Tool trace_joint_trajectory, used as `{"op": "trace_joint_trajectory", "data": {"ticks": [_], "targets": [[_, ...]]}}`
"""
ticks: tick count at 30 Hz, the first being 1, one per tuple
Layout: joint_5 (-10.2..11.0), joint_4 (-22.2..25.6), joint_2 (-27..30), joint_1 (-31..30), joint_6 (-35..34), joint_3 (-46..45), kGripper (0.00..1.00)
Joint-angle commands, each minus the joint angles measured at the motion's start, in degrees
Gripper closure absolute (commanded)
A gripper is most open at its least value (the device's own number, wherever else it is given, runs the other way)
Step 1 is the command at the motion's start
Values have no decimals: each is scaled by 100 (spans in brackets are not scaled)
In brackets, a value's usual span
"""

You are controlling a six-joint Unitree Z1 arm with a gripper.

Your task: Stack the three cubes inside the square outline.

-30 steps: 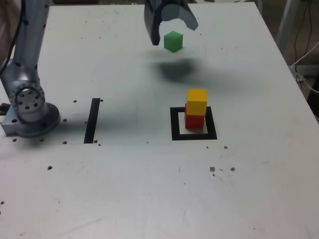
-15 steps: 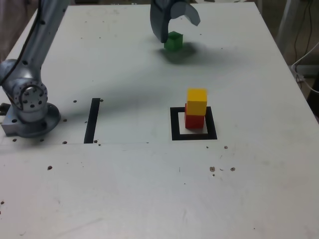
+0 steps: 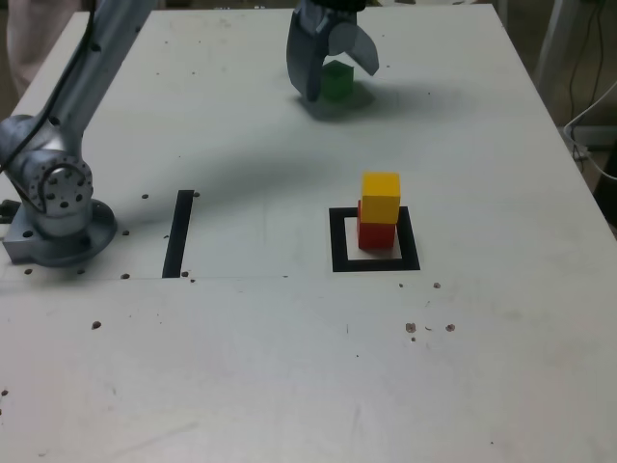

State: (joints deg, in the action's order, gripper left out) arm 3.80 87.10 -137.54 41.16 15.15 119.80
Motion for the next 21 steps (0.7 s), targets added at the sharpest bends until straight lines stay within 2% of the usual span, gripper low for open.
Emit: {"op": "trace_joint_trajectory", "data": {"ticks": [1, 13, 15, 21], "targets": [[-16, 82, -76, 8, 23, 72, 20], [83, 191, -150, 7, 129, 143, 67], [90, 182, -150, 6, 167, 143, 70], [93, 179, -134, -3, 215, 140, 71]]}}
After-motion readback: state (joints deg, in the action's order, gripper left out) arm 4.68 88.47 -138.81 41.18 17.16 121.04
